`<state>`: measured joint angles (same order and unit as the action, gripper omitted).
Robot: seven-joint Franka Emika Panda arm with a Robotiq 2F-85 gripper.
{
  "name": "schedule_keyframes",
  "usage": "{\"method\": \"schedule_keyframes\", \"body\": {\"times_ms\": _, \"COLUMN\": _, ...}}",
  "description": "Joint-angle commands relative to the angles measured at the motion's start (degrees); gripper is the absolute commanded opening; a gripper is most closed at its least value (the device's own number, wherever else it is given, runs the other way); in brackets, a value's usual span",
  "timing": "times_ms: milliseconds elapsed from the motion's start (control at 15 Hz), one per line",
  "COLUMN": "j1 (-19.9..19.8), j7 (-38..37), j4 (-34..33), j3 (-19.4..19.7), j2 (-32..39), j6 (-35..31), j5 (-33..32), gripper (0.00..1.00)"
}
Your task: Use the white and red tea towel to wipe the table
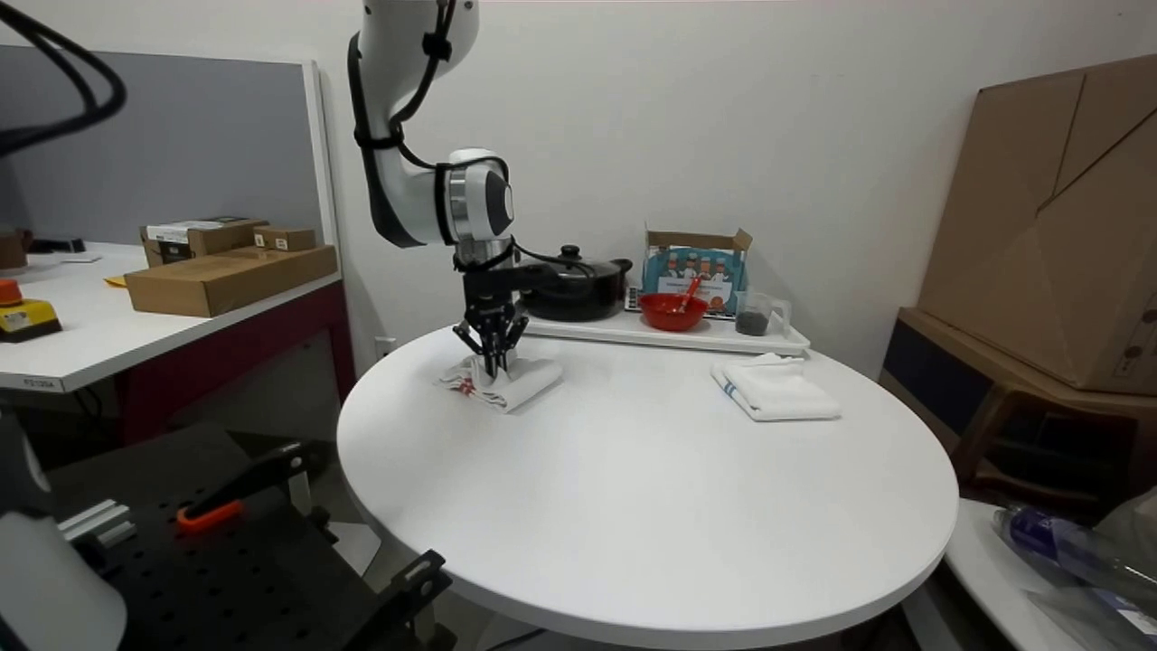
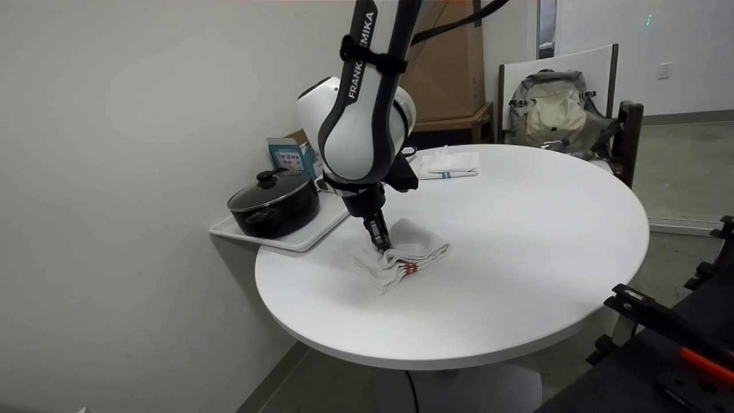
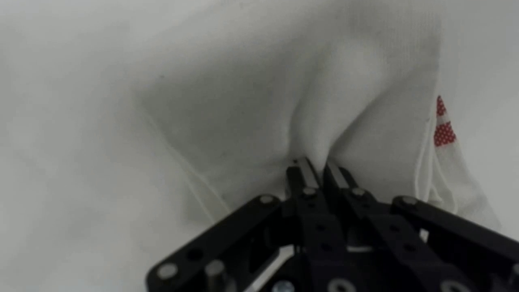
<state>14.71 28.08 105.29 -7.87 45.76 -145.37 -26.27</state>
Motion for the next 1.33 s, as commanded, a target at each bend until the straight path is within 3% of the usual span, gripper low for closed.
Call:
{"method": "schedule_keyframes", "body": {"times_ms": 0, "j1": 1.87, "j7": -0.46, "j4": -0.39, "j3": -0.66, "j2": 2.64, "j6": -2.20, "j5": -1.84, "gripper": 0.05}}
{"method": "schedule_keyframes", "body": {"times_ms": 867, "j1": -0.63, "j7": 7.77, "j4": 12.93, "j3": -7.13, "j2": -3.86, "j6": 0.31, "j5": -0.15, "gripper": 0.05}}
{"method": "schedule_keyframes", "body": {"times_ms": 1267, "j1": 1.50, "j7": 2.27, "j4": 13.70, "j3": -0.02, "j2": -2.80, "j6": -9.44, "j5": -6.02, "gripper": 0.05}}
